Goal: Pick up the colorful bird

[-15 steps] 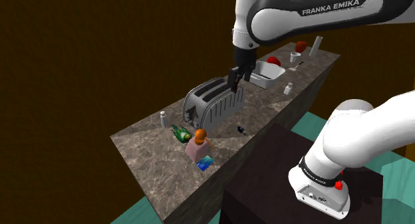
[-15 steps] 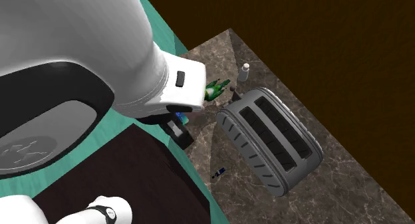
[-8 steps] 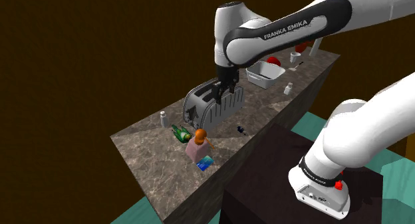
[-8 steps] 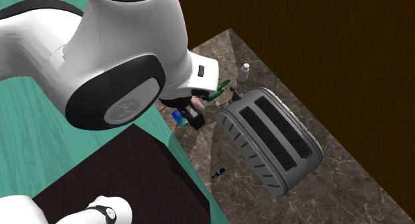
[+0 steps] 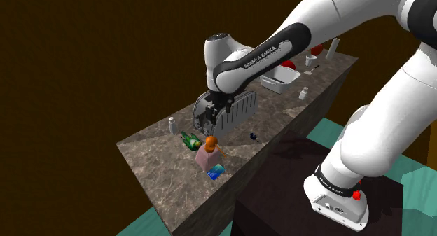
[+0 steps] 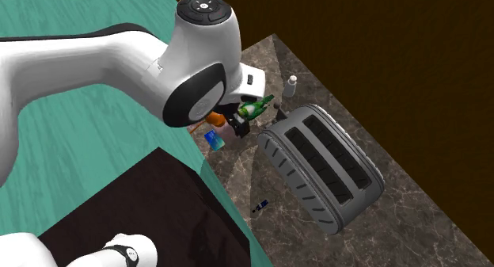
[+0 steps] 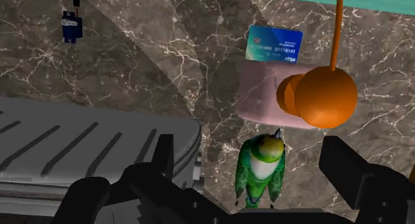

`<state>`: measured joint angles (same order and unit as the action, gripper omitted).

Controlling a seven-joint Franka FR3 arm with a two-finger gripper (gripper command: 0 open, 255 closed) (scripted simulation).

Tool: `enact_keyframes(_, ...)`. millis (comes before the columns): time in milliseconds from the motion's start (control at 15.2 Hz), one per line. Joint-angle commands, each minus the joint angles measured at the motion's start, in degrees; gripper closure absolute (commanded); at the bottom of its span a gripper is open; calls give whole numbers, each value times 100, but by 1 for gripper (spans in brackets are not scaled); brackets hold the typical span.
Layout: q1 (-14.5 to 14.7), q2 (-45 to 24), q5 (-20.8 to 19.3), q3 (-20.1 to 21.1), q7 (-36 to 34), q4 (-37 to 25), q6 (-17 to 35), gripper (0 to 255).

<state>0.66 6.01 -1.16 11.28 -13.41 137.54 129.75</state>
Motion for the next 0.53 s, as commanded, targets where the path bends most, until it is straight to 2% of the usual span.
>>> enact_keyframes(0, 19, -496, -108, 61, -180, -190, 270, 0)
enact_keyframes(462, 210, -2127, -559, 83, -763, -1080, 860, 0)
